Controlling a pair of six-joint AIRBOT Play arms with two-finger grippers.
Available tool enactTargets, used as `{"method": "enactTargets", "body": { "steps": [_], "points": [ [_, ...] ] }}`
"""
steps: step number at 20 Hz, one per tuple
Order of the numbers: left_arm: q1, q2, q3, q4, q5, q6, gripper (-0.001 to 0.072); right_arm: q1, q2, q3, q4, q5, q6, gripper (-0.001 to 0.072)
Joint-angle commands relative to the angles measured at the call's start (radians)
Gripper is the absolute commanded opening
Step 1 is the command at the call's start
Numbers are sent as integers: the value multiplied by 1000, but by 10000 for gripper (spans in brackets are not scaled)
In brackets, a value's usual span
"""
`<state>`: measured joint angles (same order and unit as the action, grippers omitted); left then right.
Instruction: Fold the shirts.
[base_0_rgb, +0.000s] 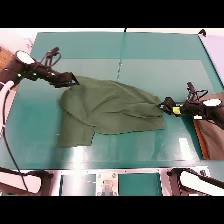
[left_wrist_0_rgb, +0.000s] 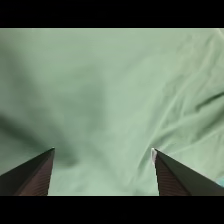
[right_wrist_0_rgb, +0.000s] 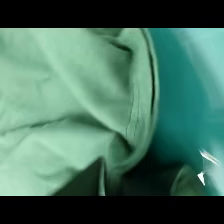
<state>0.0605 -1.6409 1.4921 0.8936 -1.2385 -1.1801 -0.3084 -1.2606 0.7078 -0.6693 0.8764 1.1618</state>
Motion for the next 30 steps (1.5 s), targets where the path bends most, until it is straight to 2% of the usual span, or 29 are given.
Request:
{"method": "enactTargets", "body": {
  "steps": [1, 4, 7, 9, 14, 18, 20, 23, 24, 25, 26, 27, 30],
  "points": [
    [128, -31, 108, -6, -239, -64, 676, -65, -62, 103, -26, 86, -18, 346],
    [251, -29, 113, -3, -434, -90, 675, -180, -55, 148, -77, 234, -19, 361],
    [313, 16, -60, 12, -415, -67, 675, -266, -42, 125, -178, 338, -19, 360],
    [317, 32, -198, 66, -370, -39, 675, -300, -34, 85, -201, 323, -19, 351],
    [317, 26, -419, 64, -164, 43, 675, -314, -34, -17, -214, 302, -22, 373],
    [256, 26, -497, 56, -73, 99, 674, -314, -34, -76, -214, 266, -22, 374],
    [196, 26, -509, 55, -13, 116, 627, -314, -34, -84, -209, 265, -22, 374],
    [124, 26, -508, 29, 75, 127, 624, -314, -34, -84, -205, 266, -22, 373],
    [105, 26, -508, 29, 94, 139, 475, -314, -34, -84, -204, 266, -22, 373],
    [95, 26, -507, 29, 101, 158, 247, -314, -34, -84, -204, 266, -22, 373],
    [93, 26, -505, 29, 95, 168, 95, -314, -34, -84, -204, 269, -22, 373],
    [93, 27, -502, 34, 82, 167, 24, -314, -34, -84, -204, 272, -22, 373],
    [93, 27, -481, 93, -3, 167, 25, -293, -39, -95, -204, 271, -22, 374]
  ]
}}
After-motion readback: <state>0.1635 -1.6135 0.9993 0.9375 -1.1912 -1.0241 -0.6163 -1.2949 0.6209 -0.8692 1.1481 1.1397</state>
